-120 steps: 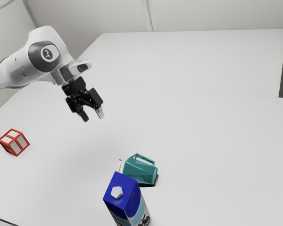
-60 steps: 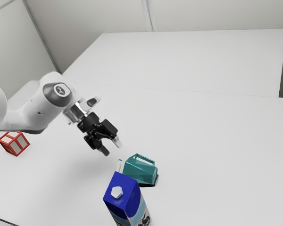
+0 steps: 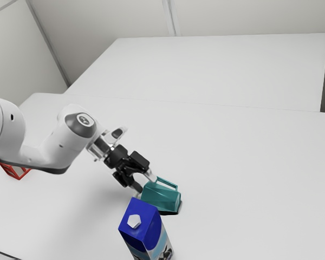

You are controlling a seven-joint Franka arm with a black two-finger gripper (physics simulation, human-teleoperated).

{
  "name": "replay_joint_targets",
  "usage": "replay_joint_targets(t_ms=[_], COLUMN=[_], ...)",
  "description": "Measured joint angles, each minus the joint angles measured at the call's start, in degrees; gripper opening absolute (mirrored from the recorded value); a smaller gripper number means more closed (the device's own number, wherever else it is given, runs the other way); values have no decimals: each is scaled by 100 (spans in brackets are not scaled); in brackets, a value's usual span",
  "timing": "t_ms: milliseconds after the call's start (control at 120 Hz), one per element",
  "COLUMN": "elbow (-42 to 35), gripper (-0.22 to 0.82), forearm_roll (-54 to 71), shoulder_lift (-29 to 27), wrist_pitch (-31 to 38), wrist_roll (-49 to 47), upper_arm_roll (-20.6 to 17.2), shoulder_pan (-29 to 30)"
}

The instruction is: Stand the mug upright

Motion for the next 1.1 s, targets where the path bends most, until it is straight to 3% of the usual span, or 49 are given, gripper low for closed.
replay_joint_targets(t_ms=[292,683,900,1100], elbow=[-213,-220,-207,-128], gripper=[60,59,10,-9], forearm_roll=[-409,-759,-891,-862], shoulder_lift=[-28,19,54,-18], wrist_pitch=[7,-488,-651,-619], wrist_roll=[248,888,1200,1406], upper_arm_roll=[-9,-17,-8,1], shoulder_pan=[76,216,201,103])
